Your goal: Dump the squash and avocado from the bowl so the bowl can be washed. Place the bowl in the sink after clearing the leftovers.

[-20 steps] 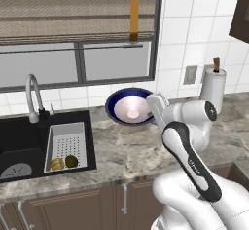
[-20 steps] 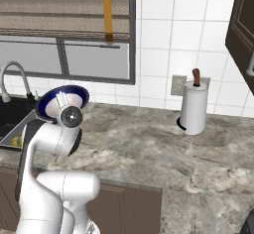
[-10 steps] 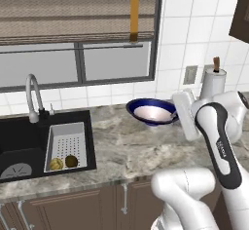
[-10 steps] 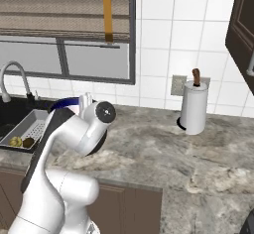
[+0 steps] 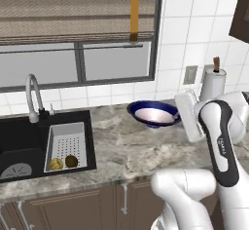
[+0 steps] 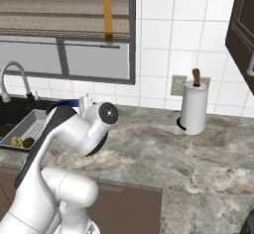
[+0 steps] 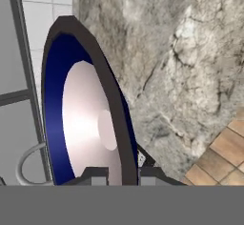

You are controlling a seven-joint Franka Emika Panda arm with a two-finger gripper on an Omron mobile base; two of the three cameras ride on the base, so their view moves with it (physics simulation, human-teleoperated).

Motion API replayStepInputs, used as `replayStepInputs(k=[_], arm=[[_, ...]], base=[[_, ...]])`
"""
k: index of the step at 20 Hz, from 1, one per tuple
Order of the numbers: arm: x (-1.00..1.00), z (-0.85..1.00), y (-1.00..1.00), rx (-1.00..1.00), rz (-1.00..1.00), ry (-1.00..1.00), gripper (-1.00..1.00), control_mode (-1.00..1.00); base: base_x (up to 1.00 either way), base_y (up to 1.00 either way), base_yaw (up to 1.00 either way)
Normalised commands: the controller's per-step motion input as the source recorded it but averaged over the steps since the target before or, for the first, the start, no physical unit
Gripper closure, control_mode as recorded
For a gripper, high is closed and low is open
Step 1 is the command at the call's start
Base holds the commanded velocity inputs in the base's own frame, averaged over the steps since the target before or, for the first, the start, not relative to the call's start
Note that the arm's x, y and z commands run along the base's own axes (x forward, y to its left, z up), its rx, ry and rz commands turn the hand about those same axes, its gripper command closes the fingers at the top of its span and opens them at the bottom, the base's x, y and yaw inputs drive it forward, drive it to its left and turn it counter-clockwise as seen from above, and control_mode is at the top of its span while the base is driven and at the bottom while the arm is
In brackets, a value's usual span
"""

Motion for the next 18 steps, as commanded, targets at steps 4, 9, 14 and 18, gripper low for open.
replayStepInputs(k=[4, 9, 14, 18], arm=[[0.0, 0.0, 0.0, 0.0, 0.0, 0.0, 1.0, 1.0], [0.0, 0.0, 0.0, 0.0, 0.0, 0.0, 1.0, 1.0], [0.0, 0.0, 0.0, 0.0, 0.0, 0.0, 1.0, 1.0], [0.0, 0.0, 0.0, 0.0, 0.0, 0.0, 1.0, 1.0]], base=[[-0.65, 0.23, 0.01], [-0.41, 0.66, 0.0], [-0.02, 1.0, 0.04], [0.0, 1.0, 0.04]])
